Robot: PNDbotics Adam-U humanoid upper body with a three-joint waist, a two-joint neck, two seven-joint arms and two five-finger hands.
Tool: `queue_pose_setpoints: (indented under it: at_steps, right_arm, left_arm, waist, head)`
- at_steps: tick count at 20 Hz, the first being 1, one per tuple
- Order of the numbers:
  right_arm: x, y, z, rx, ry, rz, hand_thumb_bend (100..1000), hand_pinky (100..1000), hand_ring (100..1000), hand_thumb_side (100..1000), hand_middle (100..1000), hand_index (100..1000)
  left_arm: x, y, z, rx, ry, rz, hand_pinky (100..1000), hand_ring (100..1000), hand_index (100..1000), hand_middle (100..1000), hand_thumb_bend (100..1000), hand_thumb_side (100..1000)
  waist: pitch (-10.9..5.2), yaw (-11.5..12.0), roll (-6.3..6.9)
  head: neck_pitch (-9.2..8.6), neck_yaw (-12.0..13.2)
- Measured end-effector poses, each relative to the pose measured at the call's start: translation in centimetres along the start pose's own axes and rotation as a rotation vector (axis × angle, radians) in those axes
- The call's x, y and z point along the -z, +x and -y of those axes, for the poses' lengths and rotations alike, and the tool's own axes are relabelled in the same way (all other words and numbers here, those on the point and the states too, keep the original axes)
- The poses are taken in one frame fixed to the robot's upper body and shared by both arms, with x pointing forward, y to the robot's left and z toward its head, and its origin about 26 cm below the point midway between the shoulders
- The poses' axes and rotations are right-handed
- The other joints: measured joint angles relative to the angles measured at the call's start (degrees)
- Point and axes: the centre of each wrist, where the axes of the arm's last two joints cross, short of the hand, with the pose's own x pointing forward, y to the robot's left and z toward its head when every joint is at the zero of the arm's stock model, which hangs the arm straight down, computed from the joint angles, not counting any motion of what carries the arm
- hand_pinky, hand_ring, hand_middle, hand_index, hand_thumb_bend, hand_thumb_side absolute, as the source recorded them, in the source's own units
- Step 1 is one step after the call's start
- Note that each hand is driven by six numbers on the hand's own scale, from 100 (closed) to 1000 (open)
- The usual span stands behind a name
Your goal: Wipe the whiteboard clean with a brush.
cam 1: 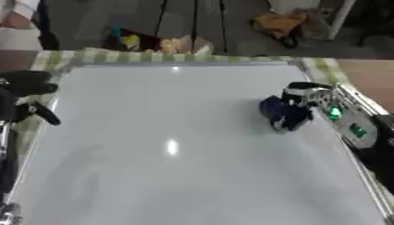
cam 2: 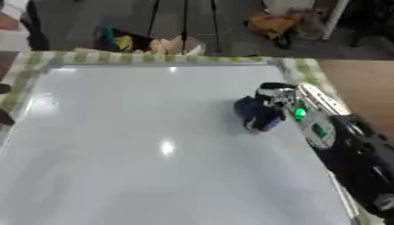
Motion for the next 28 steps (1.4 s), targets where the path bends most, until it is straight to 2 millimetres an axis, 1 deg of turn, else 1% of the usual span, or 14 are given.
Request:
queue_pose_setpoints:
  at_steps: [8, 10, 15, 22, 28]
  right_arm:
    - [-0.8, 0.1, -0.8, -0.060, 0.052, 0.027, 100, 218, 411, 173, 207, 100]
    - [-1.1, 0.2, -0.9, -0.072, 0.060, 0.039, 100, 218, 411, 173, 219, 100]
    - [-1.4, 0.4, -1.1, -0.079, 0.078, 0.053, 100, 215, 409, 173, 221, 100]
    - [-1.4, 0.3, -1.0, -0.071, 0.070, 0.049, 100, 208, 408, 165, 219, 100]
    - [-0.1, -0.1, 0.0, -0.012, 0.027, -0.019, 100, 205, 409, 165, 221, 100]
  left_arm:
    - [0.0, 0.0, 0.0, -0.001, -0.001, 0.001, 395, 690, 658, 685, 100, 932]
    - [0.0, 0.0, 0.1, -0.003, -0.004, 0.001, 395, 690, 658, 685, 100, 932]
    - [0.0, 0.0, 0.1, -0.003, -0.004, 0.002, 395, 690, 658, 686, 100, 932]
    - [0.0, 0.0, 0.1, -0.003, -0.004, 0.002, 395, 690, 658, 686, 100, 932]
    - [0.0, 0.0, 0.1, -0.003, -0.005, 0.002, 395, 691, 658, 687, 100, 933]
  waist:
    - [-0.01, -0.1, -0.05]
    - [-0.01, -0.1, -0.04]
    - [-0.01, -0.1, -0.02]
    - [-0.01, -0.1, 0.00]
    - [-0.01, 0.0, 0.00]
  head:
    - [0.00, 0.0]
    - [-0.01, 0.0]
    - [-0.02, -0.1]
    - [-0.05, -0.2]
    - [-0.44, -0.3]
